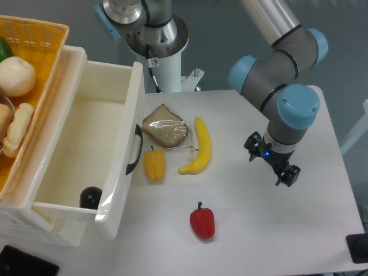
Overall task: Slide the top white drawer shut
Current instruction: 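Move the gripper over the table toward the open white drawer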
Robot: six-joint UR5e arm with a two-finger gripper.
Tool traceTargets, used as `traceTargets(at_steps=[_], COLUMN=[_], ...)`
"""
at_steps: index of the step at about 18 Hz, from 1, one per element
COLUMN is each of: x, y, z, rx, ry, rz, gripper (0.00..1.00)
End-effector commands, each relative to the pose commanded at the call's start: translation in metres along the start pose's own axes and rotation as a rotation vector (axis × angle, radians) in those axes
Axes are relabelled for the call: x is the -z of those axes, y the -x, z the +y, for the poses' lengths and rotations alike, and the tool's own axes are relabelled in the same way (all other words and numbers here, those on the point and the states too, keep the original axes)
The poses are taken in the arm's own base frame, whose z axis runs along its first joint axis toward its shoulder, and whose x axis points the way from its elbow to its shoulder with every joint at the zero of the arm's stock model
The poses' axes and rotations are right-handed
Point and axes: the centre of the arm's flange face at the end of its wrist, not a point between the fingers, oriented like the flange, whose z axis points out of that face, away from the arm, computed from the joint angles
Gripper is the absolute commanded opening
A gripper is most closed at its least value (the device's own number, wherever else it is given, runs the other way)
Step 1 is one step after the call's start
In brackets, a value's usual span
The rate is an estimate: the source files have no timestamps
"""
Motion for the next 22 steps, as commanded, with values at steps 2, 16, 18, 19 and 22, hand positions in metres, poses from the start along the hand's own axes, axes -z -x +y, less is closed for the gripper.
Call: traceTargets(at_steps=[2, 16, 18, 19, 22], x=[0.000, -0.002, 0.003, 0.008, 0.025], y=[0.000, -0.070, -0.080, -0.084, -0.091], z=[0.000, 0.004, -0.001, -0.005, -0.019], rx=[-0.002, 0.107, 0.135, 0.162, 0.294], ry=[0.002, 0.014, 0.000, -0.024, -0.136], rz=[0.000, 0.070, 0.068, 0.068, 0.072], gripper=[1.00, 1.00, 1.00, 1.00, 1.00])
